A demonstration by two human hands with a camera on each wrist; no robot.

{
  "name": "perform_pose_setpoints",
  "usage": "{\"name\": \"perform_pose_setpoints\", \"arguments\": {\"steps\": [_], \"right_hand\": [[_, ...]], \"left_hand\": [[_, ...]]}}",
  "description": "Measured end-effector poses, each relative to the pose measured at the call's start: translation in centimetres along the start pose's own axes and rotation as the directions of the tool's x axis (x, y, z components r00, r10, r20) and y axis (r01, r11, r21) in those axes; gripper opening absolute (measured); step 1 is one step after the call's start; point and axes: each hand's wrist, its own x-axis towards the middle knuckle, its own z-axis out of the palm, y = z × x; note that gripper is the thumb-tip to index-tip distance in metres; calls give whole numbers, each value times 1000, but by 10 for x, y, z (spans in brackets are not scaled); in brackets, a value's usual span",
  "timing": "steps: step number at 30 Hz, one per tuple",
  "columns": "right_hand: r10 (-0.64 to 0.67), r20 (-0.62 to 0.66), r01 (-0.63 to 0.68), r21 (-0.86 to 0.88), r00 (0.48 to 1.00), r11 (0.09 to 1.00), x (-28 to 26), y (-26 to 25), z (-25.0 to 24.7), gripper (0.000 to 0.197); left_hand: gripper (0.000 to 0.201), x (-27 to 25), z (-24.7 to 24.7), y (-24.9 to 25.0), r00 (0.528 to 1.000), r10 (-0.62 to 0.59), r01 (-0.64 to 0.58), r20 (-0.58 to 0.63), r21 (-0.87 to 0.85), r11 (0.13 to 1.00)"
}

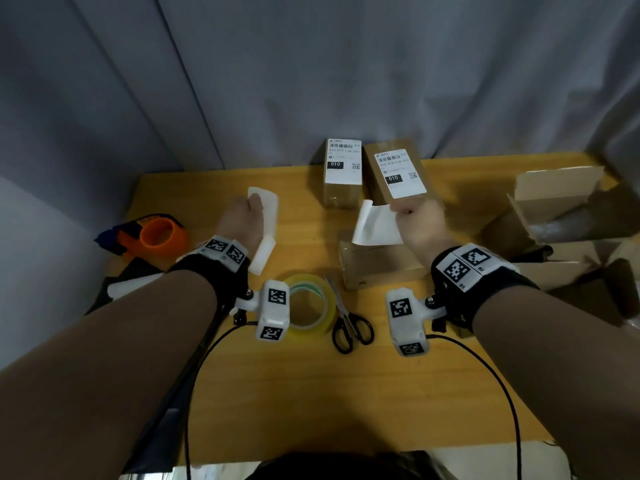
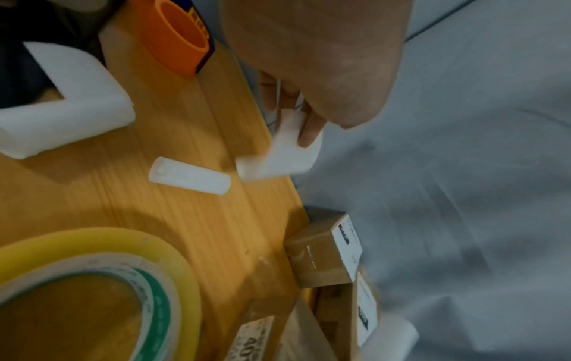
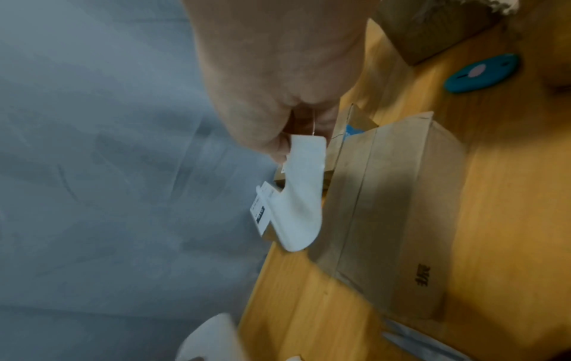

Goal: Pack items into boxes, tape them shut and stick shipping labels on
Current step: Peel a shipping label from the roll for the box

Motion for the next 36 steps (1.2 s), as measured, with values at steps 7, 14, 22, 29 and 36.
{"name": "perform_pose_setpoints", "arguments": {"steps": [7, 14, 22, 29, 36], "right_hand": [[-105, 69, 111, -91, 992, 990, -17, 4, -5, 29], [-100, 185, 122, -112, 978, 986, -31, 1, -3, 26], [-17, 152, 30, -89, 988, 996, -22, -12, 1, 28], [113, 206, -156, 204, 972, 966, -16, -43, -16, 53], [-49, 234, -21, 290, 971, 957, -6, -21, -48, 34]], "left_hand": [[63, 2, 32, -28, 871, 153, -355, 467, 384, 852], [42, -4, 53, -46, 846, 168, -402, 507, 396, 826], [76, -38, 28, 46, 718, 658, -695, 228, 186, 694], [54, -46, 43, 89, 504, 768, -832, 395, 459, 311], [15, -55, 52, 117, 762, 586, -645, 276, 236, 727]]}}
